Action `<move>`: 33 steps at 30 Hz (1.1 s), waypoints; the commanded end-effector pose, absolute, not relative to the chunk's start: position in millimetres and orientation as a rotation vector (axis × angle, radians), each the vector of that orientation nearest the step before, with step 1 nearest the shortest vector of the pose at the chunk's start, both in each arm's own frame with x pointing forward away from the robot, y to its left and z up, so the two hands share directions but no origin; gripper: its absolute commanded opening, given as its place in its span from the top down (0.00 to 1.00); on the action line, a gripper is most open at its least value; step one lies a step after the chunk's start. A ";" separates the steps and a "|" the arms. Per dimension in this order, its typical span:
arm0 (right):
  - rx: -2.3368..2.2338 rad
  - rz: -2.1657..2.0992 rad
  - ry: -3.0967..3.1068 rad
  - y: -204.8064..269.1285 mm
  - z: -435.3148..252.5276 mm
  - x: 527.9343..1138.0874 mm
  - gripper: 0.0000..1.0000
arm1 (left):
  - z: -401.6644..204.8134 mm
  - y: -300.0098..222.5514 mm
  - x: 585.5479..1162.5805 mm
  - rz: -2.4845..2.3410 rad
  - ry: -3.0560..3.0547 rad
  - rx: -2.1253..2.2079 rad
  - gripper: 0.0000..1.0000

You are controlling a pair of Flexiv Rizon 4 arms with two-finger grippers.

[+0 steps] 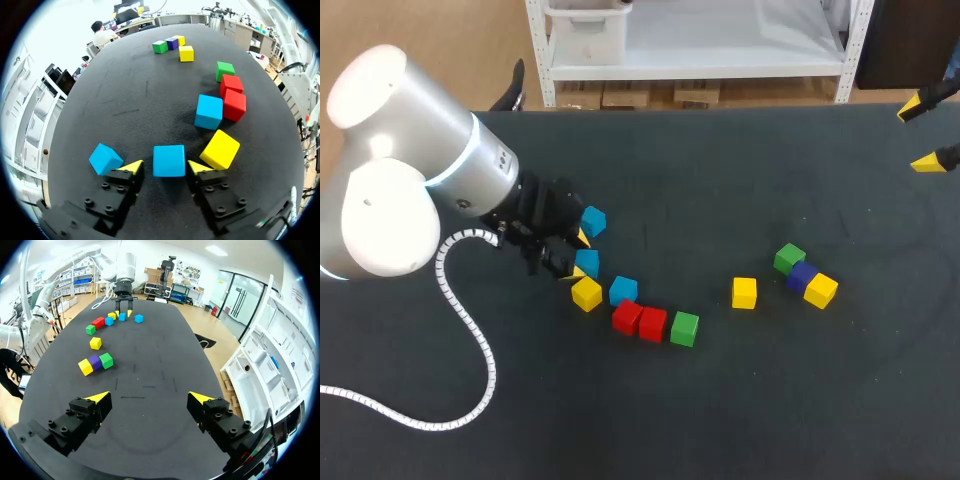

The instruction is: Place the blue cubes, place green cubes on the blue cubes, place the yellow cubes on the green cubes, then place the red cubes on the yellow cubes, and place purple cube on the red cubes.

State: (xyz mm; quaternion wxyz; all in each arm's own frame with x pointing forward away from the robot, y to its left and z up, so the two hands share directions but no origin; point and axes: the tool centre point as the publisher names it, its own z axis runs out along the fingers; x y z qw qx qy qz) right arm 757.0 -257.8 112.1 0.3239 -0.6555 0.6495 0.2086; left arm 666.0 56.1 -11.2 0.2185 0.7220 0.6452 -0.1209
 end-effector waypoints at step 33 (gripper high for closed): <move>-1.719 0.547 1.703 -257.6 112.0 756.7 0.00 | 14.2 -45.3 675.3 -0.403 1.823 1.828 1.00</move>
